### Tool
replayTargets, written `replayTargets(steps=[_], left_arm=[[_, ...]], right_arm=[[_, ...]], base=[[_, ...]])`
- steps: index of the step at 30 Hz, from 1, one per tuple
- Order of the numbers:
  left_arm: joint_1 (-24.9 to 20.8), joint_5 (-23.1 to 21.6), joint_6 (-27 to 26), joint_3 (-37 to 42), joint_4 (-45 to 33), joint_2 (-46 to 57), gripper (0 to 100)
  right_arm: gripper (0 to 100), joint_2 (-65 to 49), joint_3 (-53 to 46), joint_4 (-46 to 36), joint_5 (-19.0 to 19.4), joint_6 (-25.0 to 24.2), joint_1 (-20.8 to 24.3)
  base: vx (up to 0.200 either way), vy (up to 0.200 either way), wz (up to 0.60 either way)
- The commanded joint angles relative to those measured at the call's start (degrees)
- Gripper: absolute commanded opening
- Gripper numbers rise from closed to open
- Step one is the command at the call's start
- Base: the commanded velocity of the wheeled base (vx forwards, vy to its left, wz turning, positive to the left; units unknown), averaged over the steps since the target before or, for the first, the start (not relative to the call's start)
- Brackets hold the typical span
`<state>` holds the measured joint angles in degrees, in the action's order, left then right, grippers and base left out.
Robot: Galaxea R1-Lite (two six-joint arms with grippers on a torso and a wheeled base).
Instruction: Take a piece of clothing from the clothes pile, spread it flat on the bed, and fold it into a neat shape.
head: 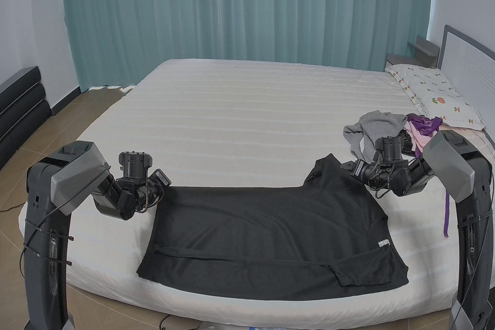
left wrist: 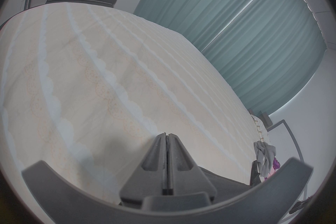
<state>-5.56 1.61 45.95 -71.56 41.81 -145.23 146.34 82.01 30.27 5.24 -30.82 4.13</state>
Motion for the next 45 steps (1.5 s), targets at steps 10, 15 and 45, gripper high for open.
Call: replayTargets(steps=[10, 15, 45], left_arm=[[0.0, 0.1, 0.0, -0.2, 0.0, -0.3, 0], [0.0, 0.1, -0.1, -0.3, 0.0, -0.4, 0], [1.1, 0.8, -0.6, 0.9, 0.5, 2.4, 0]], right_arm=[[0, 3.7, 2.4, 0.1, -0.1, 0.0, 0.3], [0, 4.0, 2.7, 0.1, -0.1, 0.1, 0.3], [0, 0.5, 3.3, 1.0, -0.8, -2.6, -3.4]], base=[[0.0, 0.0, 0.0], [0.0, 0.0, 0.0], [0.0, 0.0, 0.0]])
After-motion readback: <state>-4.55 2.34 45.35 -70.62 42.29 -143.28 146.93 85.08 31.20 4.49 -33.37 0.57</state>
